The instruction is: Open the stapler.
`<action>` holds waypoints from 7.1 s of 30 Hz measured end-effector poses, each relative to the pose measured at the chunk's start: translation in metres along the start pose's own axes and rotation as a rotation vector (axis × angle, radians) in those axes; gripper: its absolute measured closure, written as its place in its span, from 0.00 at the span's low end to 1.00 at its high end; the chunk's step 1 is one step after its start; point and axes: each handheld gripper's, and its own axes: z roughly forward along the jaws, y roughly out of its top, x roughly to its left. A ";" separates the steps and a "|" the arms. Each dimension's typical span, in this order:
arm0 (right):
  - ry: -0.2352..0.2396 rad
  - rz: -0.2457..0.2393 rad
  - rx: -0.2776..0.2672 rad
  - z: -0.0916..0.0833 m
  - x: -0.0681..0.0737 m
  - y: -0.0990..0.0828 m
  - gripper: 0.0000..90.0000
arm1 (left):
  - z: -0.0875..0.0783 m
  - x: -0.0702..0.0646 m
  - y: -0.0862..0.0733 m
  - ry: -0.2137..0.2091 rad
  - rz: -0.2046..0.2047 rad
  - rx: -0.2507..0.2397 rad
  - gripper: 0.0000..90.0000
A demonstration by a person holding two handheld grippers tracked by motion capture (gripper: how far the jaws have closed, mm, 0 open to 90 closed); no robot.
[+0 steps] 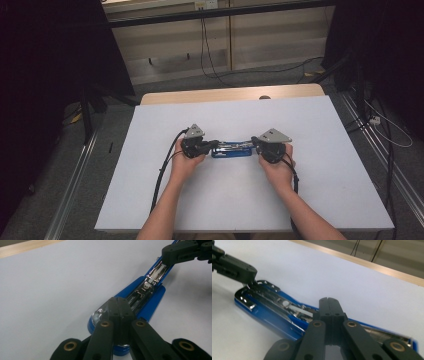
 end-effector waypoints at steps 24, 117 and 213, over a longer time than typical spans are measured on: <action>0.020 -0.014 0.002 -0.028 -0.060 0.008 0.86 | -0.005 -0.002 0.006 -0.028 -0.032 -0.034 0.84; 0.082 0.098 0.225 -0.012 -0.104 -0.029 1.00 | -0.016 0.017 0.005 0.095 -0.182 -0.034 0.18; 0.270 0.023 0.198 -0.013 -0.134 -0.006 0.88 | -0.045 0.010 0.007 0.102 -0.149 0.038 0.10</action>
